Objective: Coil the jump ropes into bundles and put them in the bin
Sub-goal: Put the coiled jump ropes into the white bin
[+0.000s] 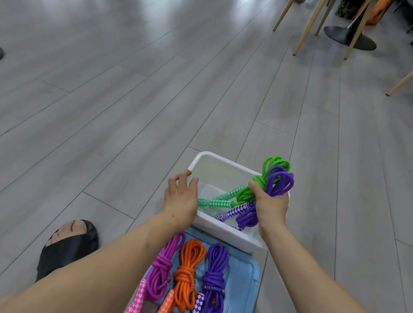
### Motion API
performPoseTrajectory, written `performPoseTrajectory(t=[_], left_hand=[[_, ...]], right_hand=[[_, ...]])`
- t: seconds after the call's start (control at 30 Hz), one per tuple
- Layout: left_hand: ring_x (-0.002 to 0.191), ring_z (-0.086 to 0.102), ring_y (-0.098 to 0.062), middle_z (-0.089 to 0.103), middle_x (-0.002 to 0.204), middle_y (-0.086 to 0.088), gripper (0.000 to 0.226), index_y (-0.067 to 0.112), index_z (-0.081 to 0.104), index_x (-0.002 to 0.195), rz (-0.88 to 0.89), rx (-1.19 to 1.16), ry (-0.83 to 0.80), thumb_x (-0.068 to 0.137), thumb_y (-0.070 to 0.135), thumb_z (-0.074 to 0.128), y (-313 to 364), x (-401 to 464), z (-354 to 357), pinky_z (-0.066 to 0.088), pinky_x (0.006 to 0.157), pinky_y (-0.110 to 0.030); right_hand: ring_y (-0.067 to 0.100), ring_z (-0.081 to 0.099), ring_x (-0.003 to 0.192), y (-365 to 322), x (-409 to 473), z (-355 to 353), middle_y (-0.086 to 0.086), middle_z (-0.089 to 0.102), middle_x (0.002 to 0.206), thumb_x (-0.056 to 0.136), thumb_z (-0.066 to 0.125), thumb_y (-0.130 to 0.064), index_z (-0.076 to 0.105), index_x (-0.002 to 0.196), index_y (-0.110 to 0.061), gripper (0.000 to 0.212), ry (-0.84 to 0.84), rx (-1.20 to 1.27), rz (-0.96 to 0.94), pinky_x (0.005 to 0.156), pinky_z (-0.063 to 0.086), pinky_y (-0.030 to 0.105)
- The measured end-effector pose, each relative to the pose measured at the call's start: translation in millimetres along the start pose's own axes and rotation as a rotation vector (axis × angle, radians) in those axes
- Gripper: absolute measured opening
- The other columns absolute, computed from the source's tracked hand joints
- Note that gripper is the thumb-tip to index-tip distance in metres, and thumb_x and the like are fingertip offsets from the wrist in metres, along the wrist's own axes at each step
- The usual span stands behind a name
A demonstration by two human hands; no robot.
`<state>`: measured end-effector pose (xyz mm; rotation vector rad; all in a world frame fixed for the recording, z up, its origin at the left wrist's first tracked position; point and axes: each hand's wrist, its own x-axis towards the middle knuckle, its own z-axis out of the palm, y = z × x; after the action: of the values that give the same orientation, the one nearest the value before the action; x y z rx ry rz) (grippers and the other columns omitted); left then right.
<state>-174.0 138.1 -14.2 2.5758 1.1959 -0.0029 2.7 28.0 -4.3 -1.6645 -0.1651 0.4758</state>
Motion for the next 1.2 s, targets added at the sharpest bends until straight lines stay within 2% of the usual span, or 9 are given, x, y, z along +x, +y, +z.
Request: performPoseTrajectory(t=[0.13, 0.33, 0.43, 0.5, 0.57, 0.67, 0.83, 0.93, 1.2], left_hand=[[0.143, 0.009, -0.036, 0.005, 0.161, -0.012, 0.082, 0.016, 0.021, 0.154, -0.008, -0.013, 0.015, 0.088, 0.012, 0.070, -0.4, 1.6, 3.5, 0.030, 0.116, -0.046], [0.143, 0.010, -0.036, 0.006, 0.160, -0.012, 0.077, 0.016, 0.022, 0.152, 0.016, -0.018, 0.027, 0.088, 0.007, 0.065, -1.6, 3.9, 6.1, 0.030, 0.115, -0.047], [0.143, 0.011, -0.036, 0.007, 0.160, -0.011, 0.076, 0.017, 0.023, 0.152, 0.021, -0.010, 0.036, 0.089, 0.009, 0.065, -1.9, 5.8, 8.0, 0.030, 0.114, -0.046], [0.143, 0.011, -0.036, 0.006, 0.159, -0.011, 0.074, 0.017, 0.023, 0.151, 0.010, -0.011, 0.031, 0.091, 0.011, 0.064, -1.4, 6.5, 8.8, 0.030, 0.114, -0.045], [0.142, 0.011, -0.035, 0.006, 0.160, -0.010, 0.073, 0.018, 0.023, 0.151, 0.002, -0.013, 0.030, 0.091, 0.013, 0.064, -0.7, 7.4, 8.8, 0.030, 0.113, -0.045], [0.142, 0.011, -0.035, 0.005, 0.160, -0.009, 0.073, 0.019, 0.022, 0.151, -0.011, -0.016, 0.025, 0.091, 0.012, 0.064, -0.4, 8.1, 9.8, 0.029, 0.113, -0.044], [0.144, 0.009, -0.035, 0.004, 0.159, -0.009, 0.077, 0.019, 0.021, 0.151, -0.016, -0.005, 0.018, 0.090, 0.016, 0.068, 0.8, 7.0, 9.1, 0.027, 0.115, -0.045], [0.144, 0.009, -0.035, 0.004, 0.160, -0.009, 0.077, 0.019, 0.021, 0.151, -0.025, -0.009, 0.018, 0.090, 0.014, 0.068, 1.4, 7.3, 8.6, 0.026, 0.115, -0.046], [0.144, 0.010, -0.035, 0.005, 0.160, -0.009, 0.075, 0.020, 0.022, 0.151, -0.021, -0.017, 0.027, 0.090, 0.012, 0.064, 0.7, 6.4, 9.0, 0.025, 0.115, -0.046]], right_hand=[[0.027, 0.073, 0.096, 6.3, 7.2, 12.8, 0.008, 0.074, 0.103, 0.075, 0.088, -0.016, 0.066, 0.116, -0.013, 0.047, -0.030, 0.193, 0.098, 0.089, 0.061, 0.045], [0.030, 0.065, 0.093, 43.5, 13.2, 2.1, 0.007, 0.068, 0.107, 0.076, 0.079, -0.006, 0.057, 0.124, -0.023, 0.055, -0.338, -0.712, -0.210, 0.080, 0.056, 0.040], [0.034, 0.059, 0.112, 43.3, 18.3, 4.0, 0.012, 0.061, 0.127, 0.087, 0.077, -0.029, 0.048, 0.136, -0.019, 0.058, -0.458, -1.185, -0.321, 0.092, 0.053, 0.046], [0.037, 0.047, 0.130, 39.9, 21.4, 7.6, 0.016, 0.049, 0.145, 0.089, 0.072, -0.045, 0.032, 0.152, -0.016, 0.081, -0.585, -1.395, -0.383, 0.105, 0.046, 0.047], [0.039, 0.036, 0.143, 35.3, 24.5, 10.1, 0.015, 0.036, 0.157, 0.085, 0.070, -0.055, 0.015, 0.162, -0.017, 0.102, -0.782, -1.374, -0.275, 0.116, 0.037, 0.047], [0.036, 0.037, 0.146, 28.5, 35.0, 8.7, 0.011, 0.040, 0.158, 0.089, 0.058, -0.044, 0.026, 0.159, -0.022, 0.081, -0.911, -1.237, -0.141, 0.119, 0.033, 0.042], [0.021, -0.005, 0.160, 29.6, 32.8, 4.0, -0.009, 0.000, 0.173, 0.103, 0.034, -0.049, 0.006, 0.164, -0.040, 0.067, -1.016, -1.317, -0.019, 0.128, -0.001, 0.050], [0.011, -0.015, 0.158, 28.9, 34.6, 5.3, -0.014, -0.005, 0.172, 0.097, 0.037, -0.053, 0.014, 0.160, -0.051, 0.067, -1.015, -1.077, 0.187, 0.127, -0.009, 0.051], [0.024, 0.000, 0.160, 38.6, 27.6, 0.2, -0.008, -0.003, 0.173, 0.104, 0.034, -0.064, -0.002, 0.161, -0.049, 0.069, -0.959, -1.615, -0.304, 0.124, 0.002, 0.061]])
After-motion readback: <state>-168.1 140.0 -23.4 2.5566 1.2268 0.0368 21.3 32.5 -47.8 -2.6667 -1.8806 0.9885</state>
